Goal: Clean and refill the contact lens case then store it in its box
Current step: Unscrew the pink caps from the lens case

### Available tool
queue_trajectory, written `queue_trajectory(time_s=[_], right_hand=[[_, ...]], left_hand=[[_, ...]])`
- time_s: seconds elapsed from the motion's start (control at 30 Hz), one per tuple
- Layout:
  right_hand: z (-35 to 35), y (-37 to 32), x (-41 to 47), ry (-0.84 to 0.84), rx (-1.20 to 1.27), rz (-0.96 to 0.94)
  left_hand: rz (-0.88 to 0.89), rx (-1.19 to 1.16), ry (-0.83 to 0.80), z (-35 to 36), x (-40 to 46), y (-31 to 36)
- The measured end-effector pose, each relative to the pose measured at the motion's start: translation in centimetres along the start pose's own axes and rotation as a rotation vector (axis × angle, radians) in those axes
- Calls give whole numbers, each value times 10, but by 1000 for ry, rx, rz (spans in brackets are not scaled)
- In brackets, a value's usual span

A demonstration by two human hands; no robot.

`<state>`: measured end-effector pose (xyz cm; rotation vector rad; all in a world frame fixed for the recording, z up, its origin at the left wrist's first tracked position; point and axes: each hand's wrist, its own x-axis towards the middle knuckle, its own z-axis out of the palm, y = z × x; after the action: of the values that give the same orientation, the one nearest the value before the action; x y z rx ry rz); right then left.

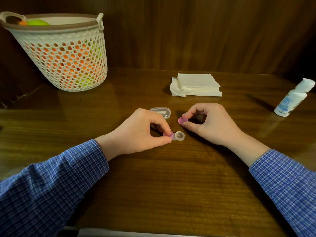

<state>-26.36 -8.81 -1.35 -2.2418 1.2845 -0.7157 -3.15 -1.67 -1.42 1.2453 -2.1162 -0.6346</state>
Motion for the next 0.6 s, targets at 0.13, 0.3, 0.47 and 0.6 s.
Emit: queue_trajectory(time_s=[0.13, 0.3, 0.47, 0.6], right_hand=[[-5, 2, -2, 56, 6, -18], [-17, -9, -14, -131, 42, -222], [-14, -9, -17, -235, -7, -221], [-12, -7, -16, -208, 19, -221]], left_hand=[[-5, 5, 4, 1, 0, 0], [-3, 28, 6, 1, 0, 1], [-4, 36, 10, 1, -1, 2], [12, 23, 2, 0, -3, 5]])
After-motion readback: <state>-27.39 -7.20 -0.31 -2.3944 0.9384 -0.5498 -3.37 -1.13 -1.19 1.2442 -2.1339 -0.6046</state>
